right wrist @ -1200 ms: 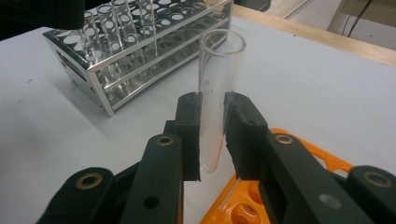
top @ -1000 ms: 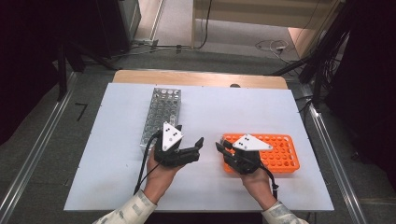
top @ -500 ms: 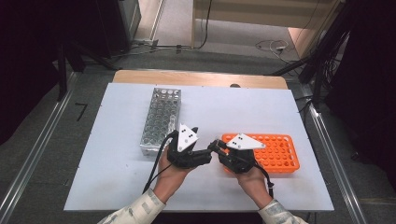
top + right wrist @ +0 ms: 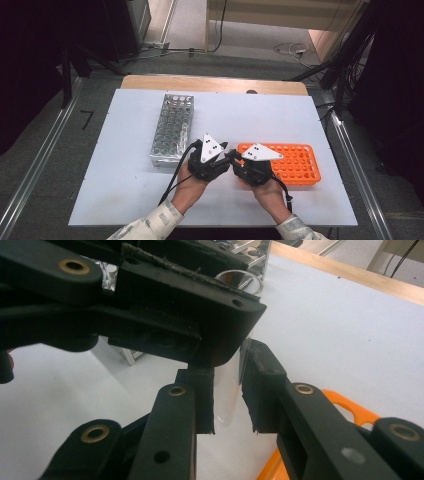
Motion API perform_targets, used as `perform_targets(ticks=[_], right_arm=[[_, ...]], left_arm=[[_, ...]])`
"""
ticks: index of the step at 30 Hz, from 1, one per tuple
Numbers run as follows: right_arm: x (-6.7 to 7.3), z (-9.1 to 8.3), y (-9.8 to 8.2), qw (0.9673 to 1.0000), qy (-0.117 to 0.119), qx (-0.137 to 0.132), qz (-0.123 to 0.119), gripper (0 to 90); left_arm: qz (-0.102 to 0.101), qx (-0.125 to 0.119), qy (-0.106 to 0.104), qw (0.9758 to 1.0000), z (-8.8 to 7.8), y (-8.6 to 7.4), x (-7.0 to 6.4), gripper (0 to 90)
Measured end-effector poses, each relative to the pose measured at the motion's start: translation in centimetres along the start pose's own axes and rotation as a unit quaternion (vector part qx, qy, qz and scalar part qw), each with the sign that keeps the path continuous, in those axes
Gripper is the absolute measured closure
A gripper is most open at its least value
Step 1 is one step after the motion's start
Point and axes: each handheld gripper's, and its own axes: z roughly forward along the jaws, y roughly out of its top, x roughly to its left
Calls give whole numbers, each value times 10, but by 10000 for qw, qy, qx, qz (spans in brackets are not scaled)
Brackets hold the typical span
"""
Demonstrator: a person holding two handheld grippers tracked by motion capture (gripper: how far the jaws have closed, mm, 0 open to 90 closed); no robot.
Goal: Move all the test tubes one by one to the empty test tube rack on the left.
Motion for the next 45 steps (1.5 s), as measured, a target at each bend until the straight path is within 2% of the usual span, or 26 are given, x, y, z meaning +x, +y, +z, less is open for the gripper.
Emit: perform_targets(ticks=[4, 23, 26, 29, 33, 37, 45], right_arm=[[1, 0, 0, 10000, 5, 5, 1, 732], [-1, -1, 0, 10000, 10, -18, 54, 710], [-2, -1, 0, 10000, 26, -8, 90, 658], [-3, -1, 1, 9999, 31, 38, 130, 525], [-5, -1, 1, 9997, 84, 30, 210, 406], [-8, -1, 2, 9995, 99, 68, 285, 341], [-9, -2, 1, 9994, 83, 66, 319, 325]], left_arm=[[39, 13, -56, 10000, 0, 0, 0, 738], [17, 8, -12, 10000, -1, 5, 1, 754], [-9, 5, -5, 10000, -1, 7, 2, 754], [-21, -2, 19, 10000, -2, 9, 4, 754], [-75, -20, 142, 9999, -3, 13, 11, 754], [-218, -33, 222, 9995, -3, 18, 20, 754], [-388, -41, 459, 9982, -2, 27, 40, 754]])
